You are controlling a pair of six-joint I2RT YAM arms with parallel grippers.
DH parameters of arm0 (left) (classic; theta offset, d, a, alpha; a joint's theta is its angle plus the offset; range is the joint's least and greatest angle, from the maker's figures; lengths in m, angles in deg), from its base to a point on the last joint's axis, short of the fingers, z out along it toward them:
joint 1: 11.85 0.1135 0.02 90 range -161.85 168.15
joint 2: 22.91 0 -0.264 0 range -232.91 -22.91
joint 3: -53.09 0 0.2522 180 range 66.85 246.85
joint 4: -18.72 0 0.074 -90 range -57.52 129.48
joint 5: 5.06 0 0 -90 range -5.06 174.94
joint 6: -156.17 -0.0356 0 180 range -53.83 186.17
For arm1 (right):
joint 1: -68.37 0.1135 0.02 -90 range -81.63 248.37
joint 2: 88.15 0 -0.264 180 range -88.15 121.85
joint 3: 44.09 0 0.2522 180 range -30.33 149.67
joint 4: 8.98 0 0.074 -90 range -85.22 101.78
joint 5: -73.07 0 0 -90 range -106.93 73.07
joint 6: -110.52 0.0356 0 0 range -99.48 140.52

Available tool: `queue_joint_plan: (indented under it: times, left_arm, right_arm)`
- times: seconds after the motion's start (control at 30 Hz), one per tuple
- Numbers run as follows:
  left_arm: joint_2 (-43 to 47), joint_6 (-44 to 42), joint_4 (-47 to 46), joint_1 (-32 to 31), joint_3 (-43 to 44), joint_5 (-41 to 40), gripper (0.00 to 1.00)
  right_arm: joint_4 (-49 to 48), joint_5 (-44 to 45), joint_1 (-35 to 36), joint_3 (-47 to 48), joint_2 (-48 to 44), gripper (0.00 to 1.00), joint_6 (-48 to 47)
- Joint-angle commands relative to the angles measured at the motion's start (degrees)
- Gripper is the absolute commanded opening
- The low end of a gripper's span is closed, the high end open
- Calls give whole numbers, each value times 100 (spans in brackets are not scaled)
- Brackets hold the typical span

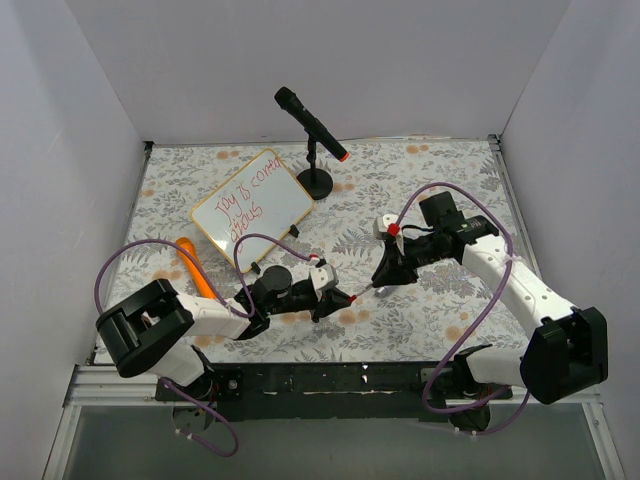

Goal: Write a sentence on the whiteboard
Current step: Insert the whiteboard marker into the whiteboard marker.

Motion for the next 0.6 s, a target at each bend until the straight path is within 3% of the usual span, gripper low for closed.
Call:
queue_joint_plan:
  times: [0.0,0.57]
  left_arm:
    - [8,43,-185,24,171,47,0]
    - [-344,649,-984,32,539,372,0]
  right_arm:
    - [-91,-51,65,-4,55,1,62]
    - [-196,10,338,-39,476,1,132]
